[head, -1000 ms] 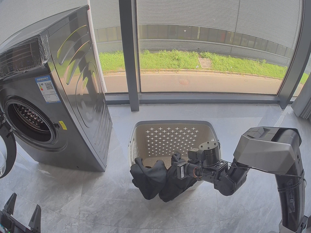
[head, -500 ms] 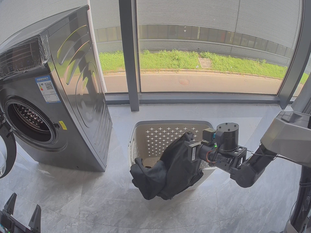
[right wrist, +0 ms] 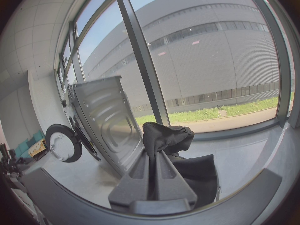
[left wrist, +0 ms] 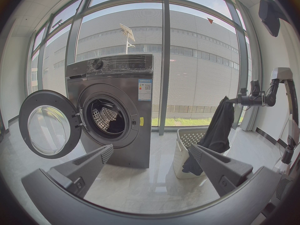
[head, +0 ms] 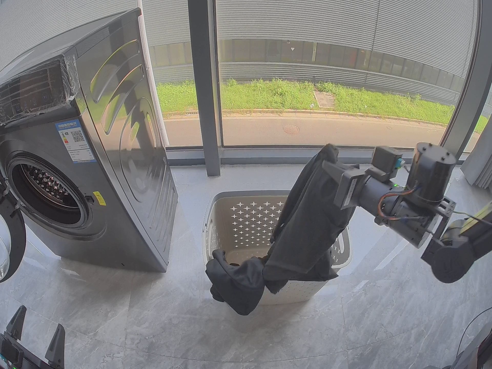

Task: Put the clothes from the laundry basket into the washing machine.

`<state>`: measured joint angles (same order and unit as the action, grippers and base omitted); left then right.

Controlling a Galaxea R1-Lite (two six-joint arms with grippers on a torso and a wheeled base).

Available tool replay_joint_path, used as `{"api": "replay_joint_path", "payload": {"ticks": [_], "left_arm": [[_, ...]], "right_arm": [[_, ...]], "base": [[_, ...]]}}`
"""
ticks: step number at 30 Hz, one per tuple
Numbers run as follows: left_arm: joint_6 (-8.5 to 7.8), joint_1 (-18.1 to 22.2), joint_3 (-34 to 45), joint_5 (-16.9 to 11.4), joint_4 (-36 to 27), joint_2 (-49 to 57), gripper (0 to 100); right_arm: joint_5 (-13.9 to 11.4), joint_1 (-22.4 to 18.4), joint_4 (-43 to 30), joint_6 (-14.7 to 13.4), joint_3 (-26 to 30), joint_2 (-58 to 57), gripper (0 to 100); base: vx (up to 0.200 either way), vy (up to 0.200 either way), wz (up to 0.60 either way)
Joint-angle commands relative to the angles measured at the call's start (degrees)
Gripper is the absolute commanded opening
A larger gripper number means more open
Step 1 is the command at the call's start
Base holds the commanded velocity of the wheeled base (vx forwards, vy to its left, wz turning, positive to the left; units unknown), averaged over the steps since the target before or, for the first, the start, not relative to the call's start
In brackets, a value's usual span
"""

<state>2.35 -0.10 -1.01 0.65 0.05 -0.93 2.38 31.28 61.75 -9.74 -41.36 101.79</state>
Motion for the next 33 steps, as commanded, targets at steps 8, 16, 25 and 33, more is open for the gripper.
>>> {"api": "replay_joint_path", "payload": {"ticks": [8,16,25,33], "left_arm": [[-0.42,0.01,0.92,-0.21,0.04,0.93,100],[0.02,0.01,0.92,-0.21,0.04,0.93,100],[0.11,0.01,0.92,-0.12,-0.05,0.93,100],[0.20,0.01,0.92,-0.12,-0.05,0.93,100]], "right_arm": [[-0.09,-5.09,-0.57,0.16,7.00,-21.55,0],[-0.18,-5.18,-2.95,1.21,7.17,-25.06,0],[-0.88,-4.65,-3.47,1.39,8.84,-26.91,0],[-0.88,-4.47,-3.30,1.48,8.76,-27.26,0]], "base": [[0.000,0.000,0.00],[-0.125,0.000,0.00],[-0.022,0.044,0.00],[0.000,0.200,0.00]]}}
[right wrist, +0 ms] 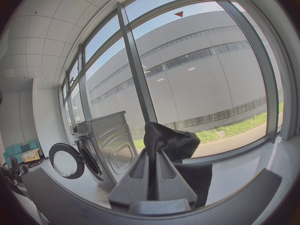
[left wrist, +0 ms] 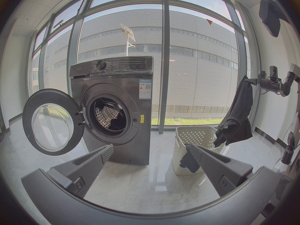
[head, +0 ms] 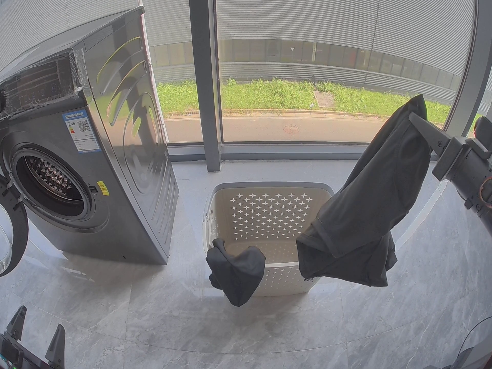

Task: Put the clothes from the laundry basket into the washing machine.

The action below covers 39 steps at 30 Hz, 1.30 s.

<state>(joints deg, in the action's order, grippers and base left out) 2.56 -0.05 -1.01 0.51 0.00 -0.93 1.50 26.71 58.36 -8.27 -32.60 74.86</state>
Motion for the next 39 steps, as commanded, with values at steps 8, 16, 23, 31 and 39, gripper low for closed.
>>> {"api": "replay_joint_path", "payload": {"ticks": [8,16,23,31,39], "left_arm": [[0.16,-0.04,0.92,0.02,0.00,0.93,100],[0.16,-0.04,0.92,0.02,0.00,0.93,100],[0.16,-0.04,0.92,0.02,0.00,0.93,100],[0.16,-0.04,0.92,0.02,0.00,0.93,100],[0.16,-0.04,0.92,0.02,0.00,0.93,100]], "right_arm": [[-0.09,0.18,0.09,0.00,0.25,0.02,0],[0.26,-0.08,-0.08,-0.08,0.87,0.37,0],[3.60,-0.96,-0.44,0.36,0.87,1.60,0],[4.83,-0.87,-1.14,0.71,0.78,1.87,0],[4.39,-0.43,-0.96,0.71,0.69,1.78,0]], "base": [[0.000,0.200,0.00],[0.000,0.200,0.00],[0.000,0.200,0.00],[0.000,0.200,0.00],[0.000,0.200,0.00]]}}
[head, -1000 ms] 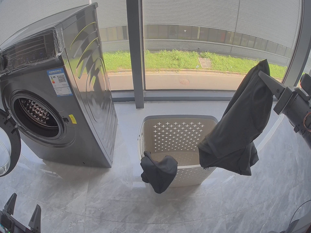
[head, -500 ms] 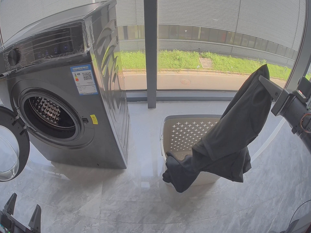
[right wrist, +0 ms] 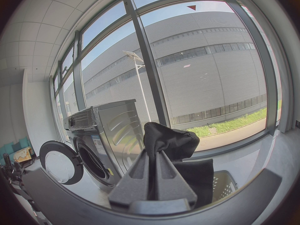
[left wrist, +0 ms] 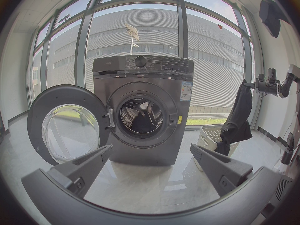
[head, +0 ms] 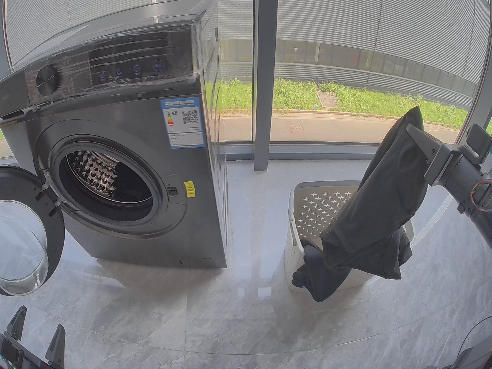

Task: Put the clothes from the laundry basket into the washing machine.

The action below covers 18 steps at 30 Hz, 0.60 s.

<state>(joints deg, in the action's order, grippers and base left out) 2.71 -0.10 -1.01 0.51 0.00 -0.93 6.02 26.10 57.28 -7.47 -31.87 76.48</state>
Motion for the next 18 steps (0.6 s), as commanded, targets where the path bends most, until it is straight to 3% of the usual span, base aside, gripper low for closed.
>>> {"api": "replay_joint_path", "payload": {"ticks": [1,11,18], "left_arm": [[0.02,0.01,0.92,0.02,0.00,0.93,100],[0.02,0.01,0.92,0.02,0.00,0.93,100],[-0.07,0.01,0.84,0.02,0.00,0.93,100]], "right_arm": [[-0.22,0.27,0.11,-0.09,-0.04,0.16,0],[-0.66,0.79,0.46,-0.09,0.05,0.24,0],[-0.66,1.06,0.46,-0.09,0.14,0.16,0]], "base": [[0.000,0.200,0.00],[0.000,0.200,0.00],[-0.029,0.000,0.00]]}}
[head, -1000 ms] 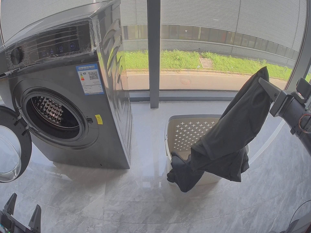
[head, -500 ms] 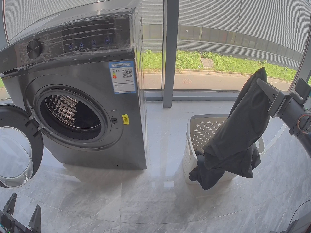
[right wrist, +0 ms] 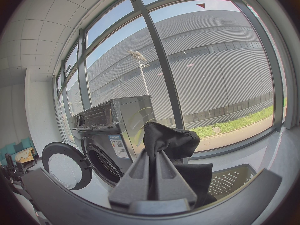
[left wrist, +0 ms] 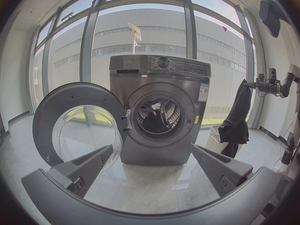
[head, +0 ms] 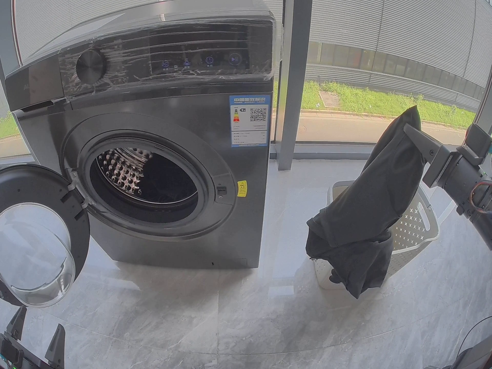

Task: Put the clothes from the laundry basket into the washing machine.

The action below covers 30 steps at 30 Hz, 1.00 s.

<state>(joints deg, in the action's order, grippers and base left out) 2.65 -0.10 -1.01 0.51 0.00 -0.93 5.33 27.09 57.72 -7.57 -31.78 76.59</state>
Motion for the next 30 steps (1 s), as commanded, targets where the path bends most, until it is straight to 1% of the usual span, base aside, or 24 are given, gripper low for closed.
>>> {"api": "replay_joint_path", "payload": {"ticks": [1,8,17,30], "left_arm": [[-0.01,0.01,0.92,0.02,0.00,0.93,100],[-0.01,0.01,0.92,0.02,0.00,0.93,100],[-0.01,0.01,0.92,0.02,0.00,0.93,100],[0.08,0.01,0.84,0.02,0.00,0.93,100]], "right_arm": [[0.03,0.07,0.02,0.01,0.05,0.05,0],[-0.05,0.07,0.02,0.01,0.14,0.14,0],[-0.41,0.07,0.11,0.01,0.40,0.14,0],[-1.20,0.69,0.29,0.01,0.32,0.14,0]], "base": [[-0.200,0.000,0.00],[-0.200,0.000,0.00],[0.000,0.000,0.00],[0.000,0.200,0.00]]}}
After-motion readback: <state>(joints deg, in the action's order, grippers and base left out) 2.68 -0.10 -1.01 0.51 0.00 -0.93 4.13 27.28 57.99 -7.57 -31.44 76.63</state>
